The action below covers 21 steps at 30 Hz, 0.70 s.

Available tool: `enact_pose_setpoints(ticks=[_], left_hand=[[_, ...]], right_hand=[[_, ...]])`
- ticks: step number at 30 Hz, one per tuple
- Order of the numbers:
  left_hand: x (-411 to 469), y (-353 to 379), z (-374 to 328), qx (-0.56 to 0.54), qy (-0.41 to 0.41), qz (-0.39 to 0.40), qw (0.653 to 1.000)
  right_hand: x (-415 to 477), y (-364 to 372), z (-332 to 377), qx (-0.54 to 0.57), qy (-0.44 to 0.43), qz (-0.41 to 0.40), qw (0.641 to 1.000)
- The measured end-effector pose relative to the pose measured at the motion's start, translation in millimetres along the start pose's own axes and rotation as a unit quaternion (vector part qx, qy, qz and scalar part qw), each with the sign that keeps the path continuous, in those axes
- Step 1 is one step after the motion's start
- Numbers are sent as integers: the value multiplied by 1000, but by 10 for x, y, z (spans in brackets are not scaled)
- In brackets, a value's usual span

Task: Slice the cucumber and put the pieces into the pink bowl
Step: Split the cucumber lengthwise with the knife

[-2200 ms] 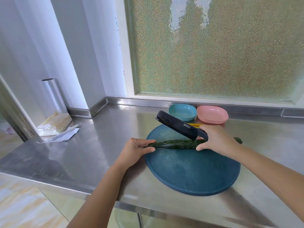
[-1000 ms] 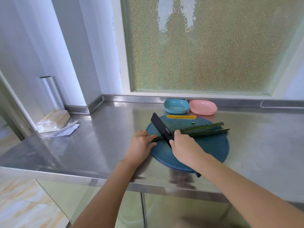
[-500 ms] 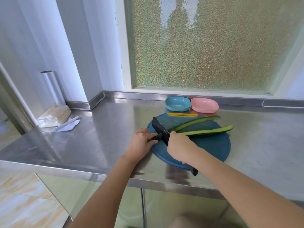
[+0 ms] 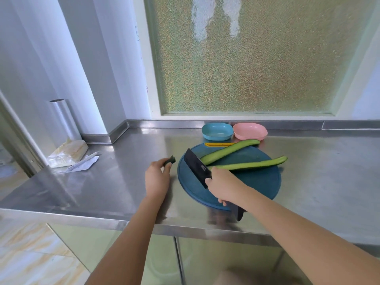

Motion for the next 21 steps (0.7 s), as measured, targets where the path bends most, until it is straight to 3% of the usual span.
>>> enact_pose_setpoints(ticks=[3,6,14,17,21], left_hand=[[39,48,16,63,8,1,998],[74,111,52,149,43,23,988],[121,90,-348,170,46,2,984],[189,229,-795,174,145,109,968],[96,668,-1263,300,220,307,876]], right_hand=[[-79,-190,-92,50,-3,3,999],[-74,-472,-252,78,-22,-45,996],[-29,-1207,-961,113,6,-133,985],[16,-1354,-1193,105,6,-145,984],[68,-1433,-1447,114,-2,-173,978]])
Point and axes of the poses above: each hand's wrist, its own x-axis towards the middle knuckle, its own y-axis out of the palm, z = x × y, the point moved 1 cm from there along x, towards the middle knuckle, and after that the axes turned 10 degrees about x, right-handed, at the moved point
